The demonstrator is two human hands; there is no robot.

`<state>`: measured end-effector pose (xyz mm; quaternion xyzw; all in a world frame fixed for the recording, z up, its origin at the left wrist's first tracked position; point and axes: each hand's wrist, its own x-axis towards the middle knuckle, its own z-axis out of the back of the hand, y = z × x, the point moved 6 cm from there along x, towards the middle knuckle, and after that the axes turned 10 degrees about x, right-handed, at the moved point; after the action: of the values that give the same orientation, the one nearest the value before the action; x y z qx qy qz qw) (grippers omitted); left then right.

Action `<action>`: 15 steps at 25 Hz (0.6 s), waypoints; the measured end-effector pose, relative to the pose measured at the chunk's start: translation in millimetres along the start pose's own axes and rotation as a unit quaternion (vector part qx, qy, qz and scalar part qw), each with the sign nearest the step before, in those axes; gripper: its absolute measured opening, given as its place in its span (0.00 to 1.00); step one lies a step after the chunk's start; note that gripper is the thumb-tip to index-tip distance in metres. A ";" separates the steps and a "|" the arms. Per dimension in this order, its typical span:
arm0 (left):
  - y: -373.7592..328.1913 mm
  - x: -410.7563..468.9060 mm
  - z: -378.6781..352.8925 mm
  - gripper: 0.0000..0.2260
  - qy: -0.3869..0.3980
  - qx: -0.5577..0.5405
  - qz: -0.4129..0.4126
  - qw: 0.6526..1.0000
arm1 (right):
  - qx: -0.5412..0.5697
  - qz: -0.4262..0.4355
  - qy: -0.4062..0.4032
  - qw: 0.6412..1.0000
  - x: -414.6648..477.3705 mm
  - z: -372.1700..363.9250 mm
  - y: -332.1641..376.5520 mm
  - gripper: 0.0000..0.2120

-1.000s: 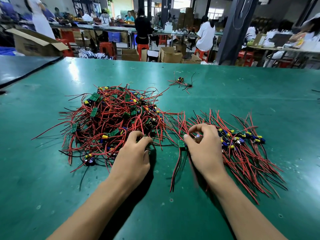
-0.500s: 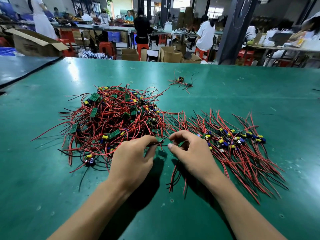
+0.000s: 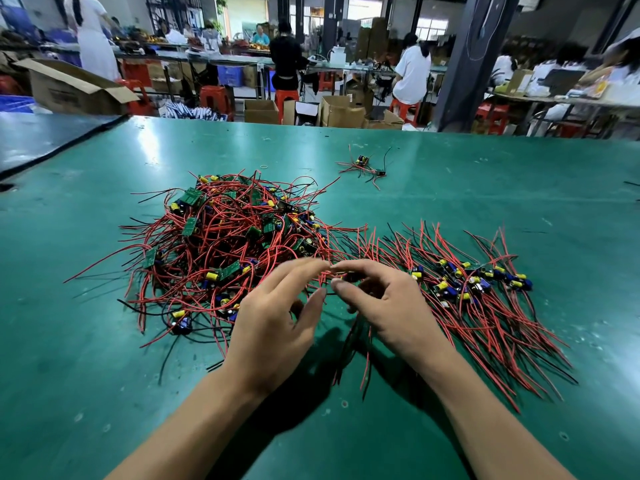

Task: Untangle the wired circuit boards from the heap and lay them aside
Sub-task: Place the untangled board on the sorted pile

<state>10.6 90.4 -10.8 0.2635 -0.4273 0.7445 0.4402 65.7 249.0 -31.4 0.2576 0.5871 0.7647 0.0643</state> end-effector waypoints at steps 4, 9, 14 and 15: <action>-11.6 -0.9 6.5 0.14 -0.058 0.044 -0.051 0.996 | 0.253 -0.080 -0.127 0.956 6.3 16.6 -4.3 0.04; -23.7 -6.0 -5.5 0.06 -0.014 0.033 -0.113 0.993 | 0.459 -0.190 -0.120 0.859 6.9 13.9 -9.4 0.08; -3.4 -11.1 -23.5 0.08 0.131 0.081 0.020 0.988 | 0.536 -0.262 0.008 0.803 -0.7 -7.7 -3.4 0.15; -0.4 -11.7 -24.2 0.08 0.133 0.056 0.065 0.987 | 0.532 -0.265 0.030 0.803 -2.0 -11.1 -2.9 0.15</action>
<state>16.1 106.5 -31.6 0.1582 -0.3383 0.8228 0.4284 61.6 239.5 -36.7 0.0624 0.9491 0.2923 0.0998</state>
